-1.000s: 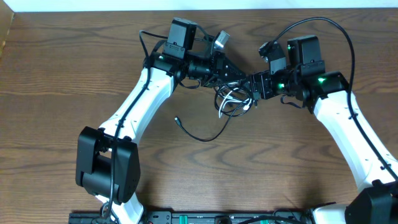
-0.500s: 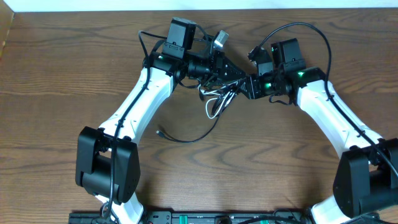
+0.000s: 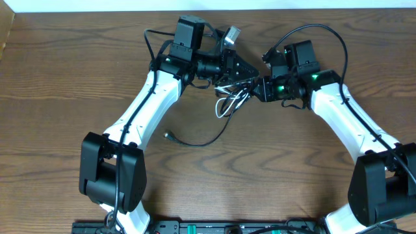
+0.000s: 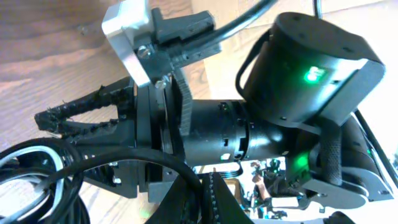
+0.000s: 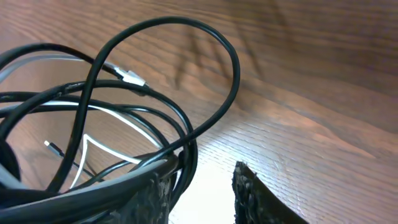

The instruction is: Untangle cables

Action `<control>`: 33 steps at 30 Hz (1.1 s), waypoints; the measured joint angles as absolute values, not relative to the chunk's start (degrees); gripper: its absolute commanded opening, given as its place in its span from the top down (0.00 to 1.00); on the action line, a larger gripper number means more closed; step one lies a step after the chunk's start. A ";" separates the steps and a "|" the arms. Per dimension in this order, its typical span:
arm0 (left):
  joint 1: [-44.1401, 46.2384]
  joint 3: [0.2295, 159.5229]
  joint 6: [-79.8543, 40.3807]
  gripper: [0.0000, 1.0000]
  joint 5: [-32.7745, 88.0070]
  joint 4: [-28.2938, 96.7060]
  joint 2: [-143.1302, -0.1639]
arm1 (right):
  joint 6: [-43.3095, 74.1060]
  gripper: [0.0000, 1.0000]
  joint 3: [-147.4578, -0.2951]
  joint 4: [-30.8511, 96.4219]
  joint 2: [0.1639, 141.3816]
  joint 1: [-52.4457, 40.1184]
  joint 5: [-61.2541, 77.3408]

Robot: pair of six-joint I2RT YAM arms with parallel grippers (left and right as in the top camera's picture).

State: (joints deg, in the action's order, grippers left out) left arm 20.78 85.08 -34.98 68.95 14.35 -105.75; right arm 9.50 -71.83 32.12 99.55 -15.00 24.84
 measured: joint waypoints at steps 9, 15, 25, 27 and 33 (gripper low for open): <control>20.84 85.03 -35.81 0.93 71.33 8.12 -105.75 | 10.26 0.72 -71.83 37.56 99.55 -11.77 24.60; 20.84 85.03 -36.03 0.93 72.25 7.49 -105.78 | 8.54 0.65 -71.81 41.60 98.89 -9.69 24.34; 20.84 85.03 -35.73 0.93 75.13 7.66 -105.75 | 3.38 0.40 -71.57 41.32 86.11 -9.37 24.27; 20.84 85.03 -34.92 0.93 77.80 7.68 -105.75 | 0.82 0.38 -71.59 40.23 84.58 -9.19 24.97; 20.84 85.03 -34.20 0.93 84.79 7.01 -105.78 | -8.27 0.37 -71.57 39.83 85.84 -9.10 32.05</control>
